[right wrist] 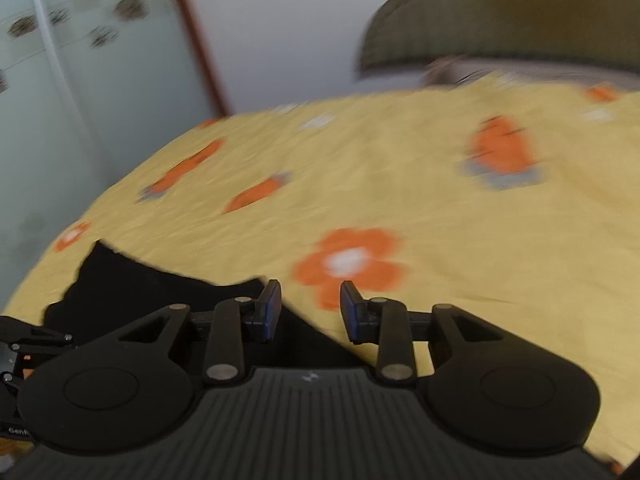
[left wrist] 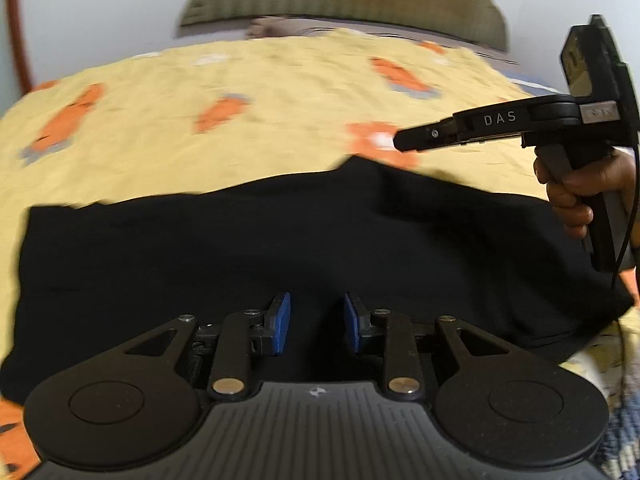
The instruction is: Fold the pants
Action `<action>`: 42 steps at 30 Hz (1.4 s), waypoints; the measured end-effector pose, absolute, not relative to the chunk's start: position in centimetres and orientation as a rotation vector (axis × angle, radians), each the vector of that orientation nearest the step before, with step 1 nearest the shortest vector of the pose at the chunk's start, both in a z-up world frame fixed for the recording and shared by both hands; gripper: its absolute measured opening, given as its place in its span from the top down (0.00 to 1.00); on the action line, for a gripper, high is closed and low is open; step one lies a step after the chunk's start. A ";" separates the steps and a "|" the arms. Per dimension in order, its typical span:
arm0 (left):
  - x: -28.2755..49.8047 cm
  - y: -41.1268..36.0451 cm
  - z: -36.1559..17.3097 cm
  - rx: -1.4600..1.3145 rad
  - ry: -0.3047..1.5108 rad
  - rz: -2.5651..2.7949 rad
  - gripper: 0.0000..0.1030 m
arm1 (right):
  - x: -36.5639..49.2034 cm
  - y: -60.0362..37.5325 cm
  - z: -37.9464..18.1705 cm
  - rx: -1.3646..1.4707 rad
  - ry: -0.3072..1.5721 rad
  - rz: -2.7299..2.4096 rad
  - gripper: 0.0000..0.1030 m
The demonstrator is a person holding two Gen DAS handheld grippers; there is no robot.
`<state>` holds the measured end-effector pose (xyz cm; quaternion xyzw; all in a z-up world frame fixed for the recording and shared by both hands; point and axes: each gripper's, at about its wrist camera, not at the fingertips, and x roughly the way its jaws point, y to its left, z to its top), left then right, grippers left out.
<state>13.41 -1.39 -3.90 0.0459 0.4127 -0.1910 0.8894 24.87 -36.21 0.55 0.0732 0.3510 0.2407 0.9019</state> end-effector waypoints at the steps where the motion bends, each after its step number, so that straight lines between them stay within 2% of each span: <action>1: 13.5 -0.6 -3.9 0.093 0.860 -0.384 0.73 | 26.0 -35.3 -0.1 0.163 0.746 0.526 0.70; 7: 12.9 2.0 -4.3 0.104 0.855 -0.362 0.73 | 30.3 -32.7 -2.6 0.221 0.856 0.642 0.70; 8: 12.8 2.0 -4.4 0.117 0.850 -0.359 0.73 | 30.5 -32.4 -2.9 0.221 0.872 0.648 0.75; 9: 12.6 2.2 -4.4 0.128 0.847 -0.355 0.73 | 30.5 -32.1 -3.3 0.208 0.882 0.650 0.89; 10: 12.4 2.2 -4.4 0.139 0.841 -0.346 0.72 | 30.6 -31.9 -3.6 0.190 0.892 0.654 0.93; 17: 12.0 3.4 -4.5 0.112 0.839 -0.319 0.73 | 30.2 -31.3 -2.8 0.116 0.824 0.557 0.98; 22: 10.9 4.8 -3.2 0.107 0.812 -0.292 0.72 | 29.4 -28.2 -3.8 -0.103 0.795 0.471 0.97; 23: 10.8 5.4 -3.0 0.100 0.804 -0.280 0.72 | 29.0 -28.2 -3.5 -0.112 0.783 0.448 0.95; 24: 10.8 6.5 -2.7 0.081 0.795 -0.261 0.72 | 28.6 -28.4 -3.1 -0.115 0.766 0.414 0.88; 25: 10.8 7.6 -2.5 0.058 0.789 -0.236 0.72 | 27.8 -28.6 -2.3 -0.125 0.735 0.379 0.84; 26: 10.9 8.6 -2.2 0.037 0.786 -0.210 0.72 | 26.4 -28.7 -1.3 -0.145 0.687 0.347 0.83; 32: 11.9 16.4 -1.2 -0.160 0.789 0.009 0.72 | 15.9 -23.3 3.4 -0.303 0.441 0.473 0.83; 37: 11.2 19.4 -1.1 -0.286 0.802 0.012 0.72 | 8.9 -13.6 1.4 -0.514 0.350 0.744 0.84; 42: 10.2 20.3 -1.1 -0.290 0.797 -0.026 0.71 | 6.5 -6.6 -1.4 -0.640 0.330 0.855 0.84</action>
